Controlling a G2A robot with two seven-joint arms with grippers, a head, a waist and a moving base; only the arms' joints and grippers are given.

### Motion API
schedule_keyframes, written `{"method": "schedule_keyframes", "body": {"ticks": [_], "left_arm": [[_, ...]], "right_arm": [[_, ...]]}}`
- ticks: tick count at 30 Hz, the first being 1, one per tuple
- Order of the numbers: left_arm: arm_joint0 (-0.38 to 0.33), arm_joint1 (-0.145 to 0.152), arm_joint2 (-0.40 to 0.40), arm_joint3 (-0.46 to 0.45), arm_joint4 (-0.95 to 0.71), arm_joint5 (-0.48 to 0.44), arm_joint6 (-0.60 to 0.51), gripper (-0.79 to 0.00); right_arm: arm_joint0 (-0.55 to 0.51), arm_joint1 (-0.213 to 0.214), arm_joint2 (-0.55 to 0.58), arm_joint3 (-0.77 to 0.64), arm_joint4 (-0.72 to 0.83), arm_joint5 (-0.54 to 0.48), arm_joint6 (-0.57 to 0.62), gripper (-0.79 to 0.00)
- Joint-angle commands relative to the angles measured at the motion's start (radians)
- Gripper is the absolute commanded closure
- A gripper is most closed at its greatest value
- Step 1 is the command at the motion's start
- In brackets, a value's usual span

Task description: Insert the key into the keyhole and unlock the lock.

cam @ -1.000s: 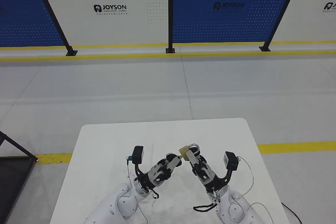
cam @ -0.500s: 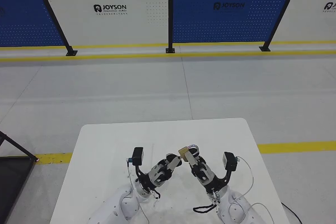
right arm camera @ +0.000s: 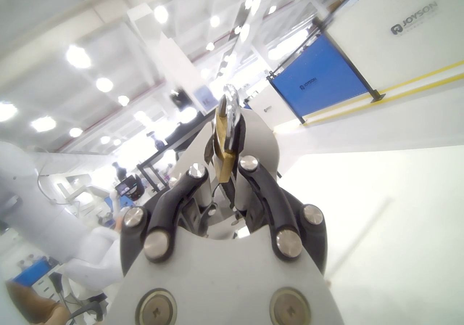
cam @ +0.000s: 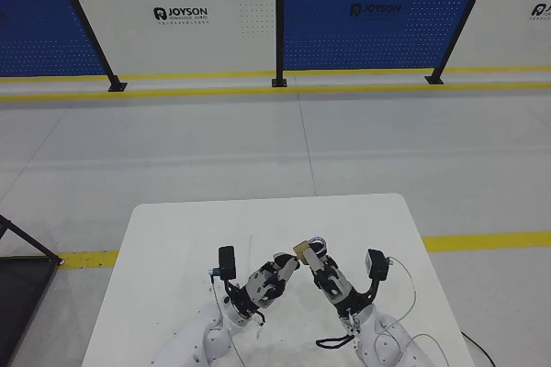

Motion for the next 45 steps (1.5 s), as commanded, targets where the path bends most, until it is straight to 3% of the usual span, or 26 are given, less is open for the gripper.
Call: {"method": "schedule_keyframes", "body": {"ticks": [1, 26, 39, 43, 45], "left_arm": [[0.001, -0.002, 0.003, 0.002, 0.060, 0.041, 0.052, 0.000], [-0.035, -0.019, 0.061, 0.094, 0.387, 0.385, 0.371, 0.000], [-0.051, -0.023, 0.079, 0.116, 0.389, 0.401, 0.405, 0.000], [-0.053, -0.024, 0.084, 0.119, 0.357, 0.357, 0.396, 0.000], [-0.054, -0.023, 0.083, 0.118, 0.343, 0.334, 0.386, -0.145]], "right_arm": [[-0.001, 0.000, 0.000, 0.000, 0.001, 0.001, 0.000, 0.000], [-0.003, -0.001, -0.003, -0.001, 0.005, 0.015, -0.001, 0.000], [-0.002, -0.001, -0.003, -0.002, 0.006, 0.016, 0.000, 0.000], [0.000, -0.001, -0.003, -0.001, 0.004, 0.014, 0.004, 0.000], [0.000, -0.001, -0.003, -0.002, 0.004, 0.014, 0.004, 0.000]]}}
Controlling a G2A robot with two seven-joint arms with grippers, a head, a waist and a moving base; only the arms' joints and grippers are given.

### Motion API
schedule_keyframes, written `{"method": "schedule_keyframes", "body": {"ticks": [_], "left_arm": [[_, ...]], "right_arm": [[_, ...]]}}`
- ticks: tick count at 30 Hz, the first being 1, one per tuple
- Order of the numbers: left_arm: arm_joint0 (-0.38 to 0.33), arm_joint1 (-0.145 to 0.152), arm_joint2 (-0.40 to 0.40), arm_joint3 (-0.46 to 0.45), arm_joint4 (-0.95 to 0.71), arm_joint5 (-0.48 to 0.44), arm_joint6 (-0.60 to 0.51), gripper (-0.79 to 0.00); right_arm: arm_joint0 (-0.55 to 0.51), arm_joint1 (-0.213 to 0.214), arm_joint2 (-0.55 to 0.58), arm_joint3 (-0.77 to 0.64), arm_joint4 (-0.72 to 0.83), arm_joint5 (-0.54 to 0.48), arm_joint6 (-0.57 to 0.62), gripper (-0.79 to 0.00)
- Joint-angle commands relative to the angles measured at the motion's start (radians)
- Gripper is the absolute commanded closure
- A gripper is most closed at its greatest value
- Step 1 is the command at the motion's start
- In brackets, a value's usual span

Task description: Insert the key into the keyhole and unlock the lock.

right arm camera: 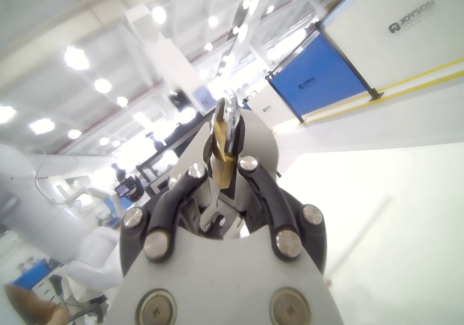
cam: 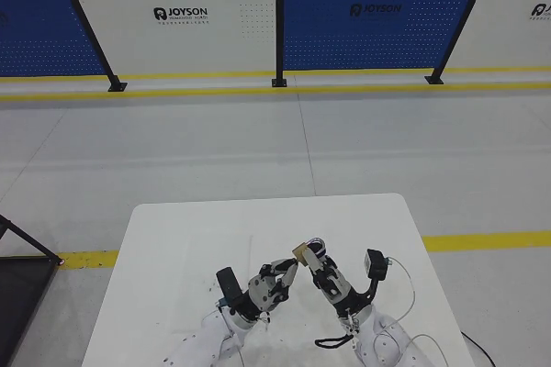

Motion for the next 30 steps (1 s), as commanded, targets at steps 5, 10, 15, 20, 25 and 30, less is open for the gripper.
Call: {"method": "schedule_keyframes", "body": {"ticks": [5, 10, 15, 20, 25, 30], "left_arm": [[0.004, 0.005, -0.006, -0.011, -0.036, -0.063, -0.022, -0.292], [0.015, 0.013, -0.019, -0.024, -0.077, -0.139, -0.039, -0.292], [0.035, 0.027, -0.045, -0.035, -0.131, -0.251, -0.076, -0.299], [0.056, 0.051, -0.081, -0.045, -0.290, -0.489, -0.252, -0.314], [0.078, 0.093, -0.064, -0.101, -0.507, -0.538, -0.467, -0.686], [0.076, 0.128, -0.033, -0.140, -0.665, -0.538, -0.605, -0.785]], "right_arm": [[0.000, 0.000, 0.002, 0.000, 0.000, -0.003, -0.003, 0.000], [0.001, 0.000, 0.004, 0.001, 0.000, -0.006, -0.004, 0.000], [0.008, 0.003, 0.011, -0.006, -0.016, -0.030, 0.005, 0.000], [0.008, 0.008, 0.028, -0.021, -0.083, -0.096, -0.004, 0.000], [0.017, 0.009, 0.036, -0.023, -0.133, -0.101, -0.010, 0.000], [0.017, 0.009, 0.036, -0.023, -0.133, -0.101, -0.010, 0.000]]}}
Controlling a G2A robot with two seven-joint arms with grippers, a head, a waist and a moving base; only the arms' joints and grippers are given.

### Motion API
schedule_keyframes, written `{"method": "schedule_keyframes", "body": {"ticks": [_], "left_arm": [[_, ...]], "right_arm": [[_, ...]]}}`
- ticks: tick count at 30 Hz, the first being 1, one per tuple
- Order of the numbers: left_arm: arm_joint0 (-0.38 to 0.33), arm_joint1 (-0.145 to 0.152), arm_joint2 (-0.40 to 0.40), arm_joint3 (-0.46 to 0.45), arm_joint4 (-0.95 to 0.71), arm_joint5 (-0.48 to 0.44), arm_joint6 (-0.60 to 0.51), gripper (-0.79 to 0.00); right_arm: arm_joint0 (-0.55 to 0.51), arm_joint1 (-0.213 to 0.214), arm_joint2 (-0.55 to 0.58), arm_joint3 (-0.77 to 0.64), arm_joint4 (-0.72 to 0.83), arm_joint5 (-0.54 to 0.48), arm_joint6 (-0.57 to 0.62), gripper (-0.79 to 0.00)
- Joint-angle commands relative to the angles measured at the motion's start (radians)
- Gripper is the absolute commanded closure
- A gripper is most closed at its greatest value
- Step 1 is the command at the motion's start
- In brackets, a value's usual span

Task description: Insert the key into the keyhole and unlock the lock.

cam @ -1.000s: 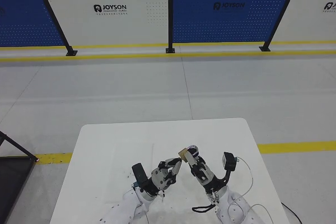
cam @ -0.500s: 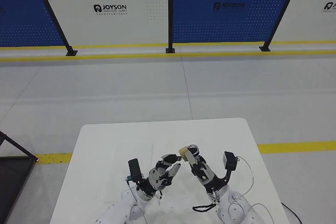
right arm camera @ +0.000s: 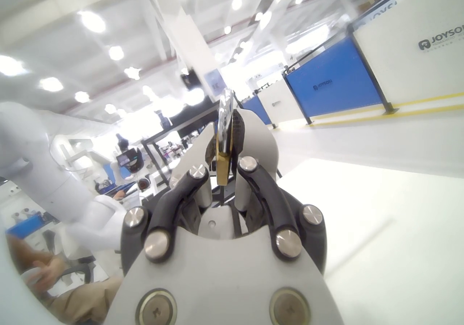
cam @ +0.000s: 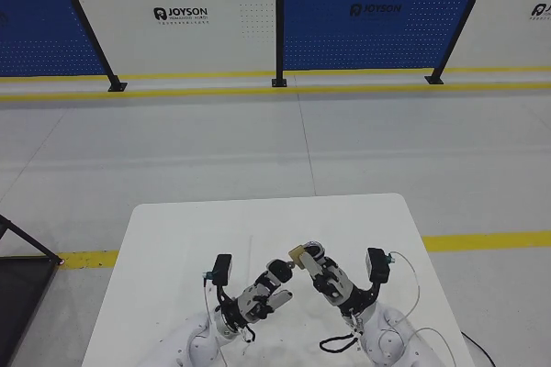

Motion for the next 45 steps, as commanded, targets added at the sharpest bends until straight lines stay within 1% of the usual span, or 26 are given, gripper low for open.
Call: {"method": "schedule_keyframes", "body": {"ticks": [1, 4, 8, 11, 14, 17, 18, 20, 22, 23, 24, 25, 28, 32, 39, 45], "left_arm": [[0.000, -0.001, -0.002, 0.002, 0.037, 0.000, 0.031, -0.785], [0.000, -0.001, -0.002, 0.002, 0.037, 0.000, 0.031, -0.785], [0.000, -0.001, -0.002, 0.002, 0.037, 0.000, 0.031, -0.785], [0.008, -0.001, 0.011, -0.007, -0.029, 0.000, -0.014, -0.785], [0.007, 0.008, 0.036, -0.023, -0.161, 0.000, -0.095, -0.785], [-0.007, 0.028, 0.056, -0.040, -0.338, 0.000, -0.225, -0.785], [-0.013, 0.036, 0.056, -0.045, -0.394, 0.000, -0.267, -0.770], [-0.022, 0.050, 0.055, -0.056, -0.498, 0.000, -0.348, -0.637], [-0.030, 0.062, 0.041, -0.061, -0.562, 0.000, -0.405, -0.385], [-0.030, 0.066, 0.039, -0.065, -0.586, 0.000, -0.427, -0.357], [-0.030, 0.069, 0.036, -0.068, -0.607, 0.000, -0.446, -0.348], [-0.032, 0.071, 0.033, -0.070, -0.620, 0.000, -0.461, -0.305], [-0.035, 0.074, 0.029, -0.074, -0.645, 0.000, -0.491, -0.237], [-0.042, 0.072, 0.030, -0.067, -0.642, 0.000, -0.515, -0.203], [-0.043, 0.061, 0.027, -0.057, -0.606, 0.000, -0.490, -0.151], [-0.043, 0.053, 0.025, -0.061, -0.578, 0.000, -0.469, -0.065]], "right_arm": [[0.000, 0.000, 0.000, 0.000, 0.000, 0.000, 0.000, 0.000], [0.000, 0.000, 0.000, 0.000, 0.000, 0.000, 0.000, 0.000], [0.007, 0.001, 0.005, -0.007, 0.042, 0.022, 0.010, 0.000], [0.010, 0.003, 0.010, -0.008, 0.057, 0.025, 0.030, 0.000], [0.013, 0.005, 0.012, -0.011, 0.064, 0.037, 0.052, 0.000], [0.013, 0.006, 0.013, -0.015, 0.069, 0.045, 0.068, 0.000], [0.013, 0.007, 0.014, -0.016, 0.071, 0.047, 0.072, 0.000], [0.012, 0.008, 0.012, -0.017, 0.075, 0.044, 0.085, 0.000], [0.012, 0.010, 0.011, -0.017, 0.083, 0.037, 0.106, 0.000], [0.011, 0.011, 0.011, -0.018, 0.090, 0.033, 0.113, 0.000], [0.009, 0.012, 0.010, -0.019, 0.094, 0.029, 0.122, 0.000], [0.007, 0.014, 0.009, -0.020, 0.099, 0.023, 0.133, 0.000], [0.002, 0.018, 0.008, -0.025, 0.117, 0.010, 0.162, 0.000], [-0.005, 0.021, 0.010, -0.034, 0.142, 0.015, 0.177, 0.000], [-0.003, 0.022, 0.000, -0.042, 0.154, 0.037, 0.190, 0.000], [-0.001, 0.022, -0.008, -0.043, 0.151, 0.050, 0.193, 0.000]]}}
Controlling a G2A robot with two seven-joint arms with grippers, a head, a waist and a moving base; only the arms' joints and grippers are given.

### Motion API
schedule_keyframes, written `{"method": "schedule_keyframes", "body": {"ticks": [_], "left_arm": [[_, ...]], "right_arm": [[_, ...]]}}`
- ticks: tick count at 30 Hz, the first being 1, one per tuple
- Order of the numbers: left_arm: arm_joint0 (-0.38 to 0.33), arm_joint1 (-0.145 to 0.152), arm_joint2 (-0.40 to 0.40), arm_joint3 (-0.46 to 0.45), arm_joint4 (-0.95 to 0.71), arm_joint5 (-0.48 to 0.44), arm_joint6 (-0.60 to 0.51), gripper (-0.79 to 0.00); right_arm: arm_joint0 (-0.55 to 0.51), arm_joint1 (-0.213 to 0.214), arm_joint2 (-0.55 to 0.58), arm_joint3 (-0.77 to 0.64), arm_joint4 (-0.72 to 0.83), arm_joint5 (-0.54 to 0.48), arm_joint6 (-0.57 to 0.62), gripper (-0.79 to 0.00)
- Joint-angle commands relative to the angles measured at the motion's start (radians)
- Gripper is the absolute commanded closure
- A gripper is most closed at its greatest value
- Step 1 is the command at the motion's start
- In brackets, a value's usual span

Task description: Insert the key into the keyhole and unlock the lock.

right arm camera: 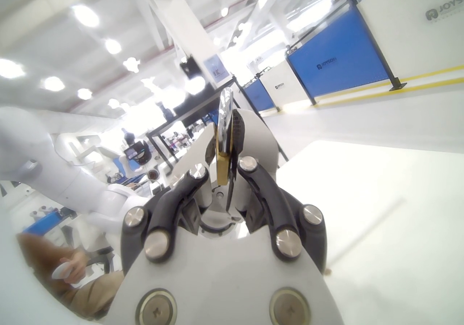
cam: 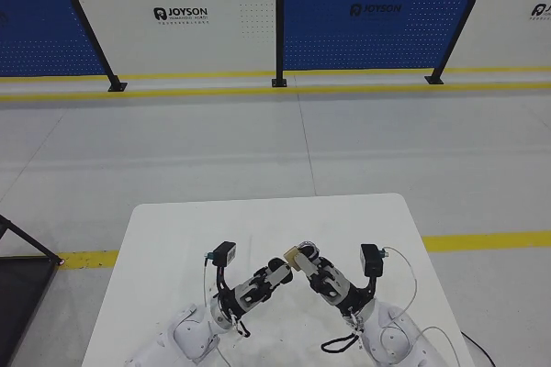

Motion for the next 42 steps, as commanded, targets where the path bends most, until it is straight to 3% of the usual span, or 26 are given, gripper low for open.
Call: {"method": "schedule_keyframes", "body": {"ticks": [1, 2, 22, 42], "left_arm": [[0.001, -0.003, 0.000, 0.000, 0.010, 0.000, 0.005, -0.049], [0.001, -0.004, 0.000, 0.001, 0.015, 0.000, 0.008, 0.000], [0.032, -0.047, -0.024, 0.030, 0.263, 0.000, 0.214, 0.000], [0.040, -0.058, -0.025, 0.019, 0.261, 0.000, 0.216, 0.000]], "right_arm": [[0.001, 0.000, -0.003, 0.000, 0.000, 0.005, 0.000, 0.000], [0.002, 0.000, -0.004, 0.000, -0.001, 0.006, 0.001, 0.000], [-0.008, 0.001, -0.010, -0.007, -0.033, 0.041, -0.037, 0.000], [-0.014, 0.006, -0.016, -0.012, -0.108, 0.052, -0.060, 0.000]]}}
